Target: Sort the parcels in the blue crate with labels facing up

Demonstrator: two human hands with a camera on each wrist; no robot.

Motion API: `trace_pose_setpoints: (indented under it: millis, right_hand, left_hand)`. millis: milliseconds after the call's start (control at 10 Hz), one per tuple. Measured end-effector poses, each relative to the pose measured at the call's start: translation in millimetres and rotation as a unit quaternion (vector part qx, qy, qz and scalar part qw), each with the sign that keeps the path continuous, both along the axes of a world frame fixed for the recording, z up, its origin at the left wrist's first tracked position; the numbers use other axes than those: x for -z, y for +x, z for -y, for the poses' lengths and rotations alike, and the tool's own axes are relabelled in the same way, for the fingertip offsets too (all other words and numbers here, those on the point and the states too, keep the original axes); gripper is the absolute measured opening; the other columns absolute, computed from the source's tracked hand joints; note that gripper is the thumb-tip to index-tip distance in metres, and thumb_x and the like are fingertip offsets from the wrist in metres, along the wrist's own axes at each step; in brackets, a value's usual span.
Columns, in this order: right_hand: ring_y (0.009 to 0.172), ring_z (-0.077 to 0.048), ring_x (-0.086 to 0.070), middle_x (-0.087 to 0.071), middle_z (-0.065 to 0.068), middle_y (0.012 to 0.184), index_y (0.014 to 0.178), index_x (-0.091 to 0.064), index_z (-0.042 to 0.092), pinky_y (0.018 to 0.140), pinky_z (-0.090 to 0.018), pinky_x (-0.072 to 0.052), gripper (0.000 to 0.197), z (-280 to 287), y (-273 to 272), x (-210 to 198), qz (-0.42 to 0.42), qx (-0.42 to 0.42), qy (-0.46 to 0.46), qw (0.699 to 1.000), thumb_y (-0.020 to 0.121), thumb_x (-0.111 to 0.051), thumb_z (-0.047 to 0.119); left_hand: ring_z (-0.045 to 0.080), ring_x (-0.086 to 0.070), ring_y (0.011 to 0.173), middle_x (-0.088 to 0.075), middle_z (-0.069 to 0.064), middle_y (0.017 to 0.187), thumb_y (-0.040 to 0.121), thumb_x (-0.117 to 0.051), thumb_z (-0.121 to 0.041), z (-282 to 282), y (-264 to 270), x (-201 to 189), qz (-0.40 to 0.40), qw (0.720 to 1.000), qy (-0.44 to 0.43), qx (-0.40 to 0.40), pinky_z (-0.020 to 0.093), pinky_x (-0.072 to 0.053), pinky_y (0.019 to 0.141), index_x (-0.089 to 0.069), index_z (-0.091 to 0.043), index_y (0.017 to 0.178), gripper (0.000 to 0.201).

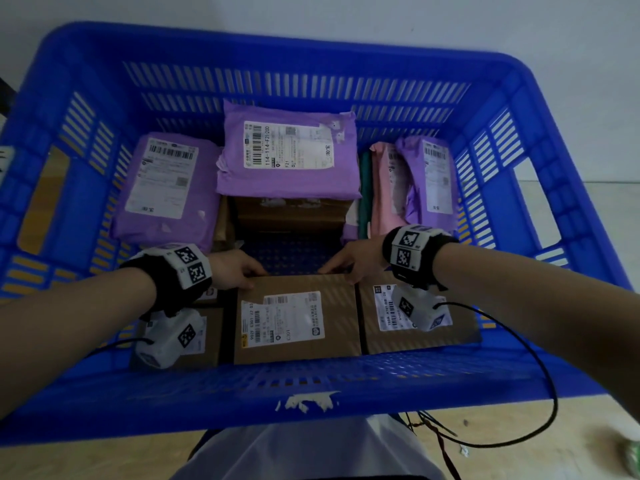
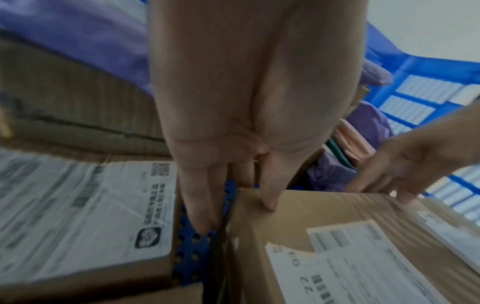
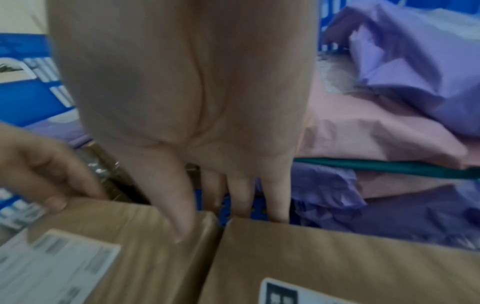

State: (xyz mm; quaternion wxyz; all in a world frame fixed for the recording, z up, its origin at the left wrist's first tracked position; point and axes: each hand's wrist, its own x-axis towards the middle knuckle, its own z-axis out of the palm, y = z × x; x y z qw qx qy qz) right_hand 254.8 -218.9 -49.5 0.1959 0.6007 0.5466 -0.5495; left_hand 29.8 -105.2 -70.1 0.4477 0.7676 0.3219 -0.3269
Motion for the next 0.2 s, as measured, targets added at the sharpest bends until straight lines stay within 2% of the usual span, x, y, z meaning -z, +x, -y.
trace_pose_setpoints:
  millis: [100, 200]
  right_hand:
    - [0.125, -0.022, -0.051, -0.05, -0.004, 0.141, 0.141, -0.044, 0.024, 0.106, -0.036, -0.042, 0.057, 2.2, -6.5, 5.8, 0.016, -0.002, 0.027, 1.0, 0.091, -0.049, -0.002]
    - [0.127, -0.024, -0.049, -0.046, -0.007, 0.144, 0.145, -0.037, 0.021, 0.105, -0.035, -0.042, 0.058, 2.5, -7.5, 7.4, 0.034, 0.003, 0.069, 0.997, 0.093, -0.05, 0.001]
  left_hand:
    - [0.018, -0.054, 0.122, -0.057, 0.008, 0.133, 0.093, -0.054, -0.008, 0.8, 6.6, -1.6, -0.007, 0.997, 0.044, 0.067, 0.023, -0.04, 0.1, -0.053, -0.007, 0.131, 0.039]
    - [0.018, -0.053, 0.122, -0.055, 0.005, 0.135, 0.093, -0.056, -0.018, -3.4, 10.4, -4.4, -0.002, 0.991, 0.104, 0.078, 0.024, -0.039, 0.1, -0.05, -0.01, 0.135, 0.043]
